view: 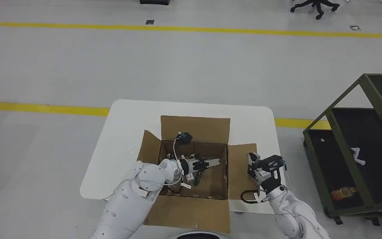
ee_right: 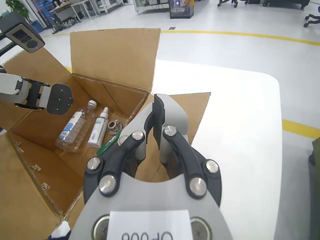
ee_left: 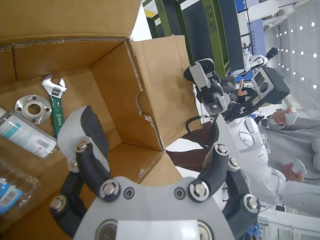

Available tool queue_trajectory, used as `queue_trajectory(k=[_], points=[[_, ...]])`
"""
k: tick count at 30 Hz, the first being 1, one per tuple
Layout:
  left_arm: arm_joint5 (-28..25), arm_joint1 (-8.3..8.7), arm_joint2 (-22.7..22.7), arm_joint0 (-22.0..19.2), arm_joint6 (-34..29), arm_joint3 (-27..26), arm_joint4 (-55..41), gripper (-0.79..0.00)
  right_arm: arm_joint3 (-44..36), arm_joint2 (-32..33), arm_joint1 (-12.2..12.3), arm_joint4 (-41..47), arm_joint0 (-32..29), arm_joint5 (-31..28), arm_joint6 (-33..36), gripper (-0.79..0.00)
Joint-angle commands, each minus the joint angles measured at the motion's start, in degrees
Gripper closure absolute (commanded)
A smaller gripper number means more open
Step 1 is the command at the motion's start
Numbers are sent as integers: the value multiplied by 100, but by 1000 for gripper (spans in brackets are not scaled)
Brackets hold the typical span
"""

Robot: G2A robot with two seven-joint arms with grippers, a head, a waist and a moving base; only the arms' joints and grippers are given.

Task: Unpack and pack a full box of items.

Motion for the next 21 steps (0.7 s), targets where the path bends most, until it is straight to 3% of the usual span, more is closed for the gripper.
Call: queue_trajectory(k=[1,9,16,21], points=[[0,0,0,0,0,0,0,-785,7,-5,-3,28,-10,16,-6,0],[500,96,120,-26,-406,-120,1158,-785,-34,13,-5,49,-38,31,-24,-18],[1434,204,370,-206,-1597,-382,2917,-785,-45,-14,-9,57,-52,4,-31,-37],[1801,190,500,-261,-2151,-366,3062,-785,-60,-15,-9,54,-64,-11,-45,-31]])
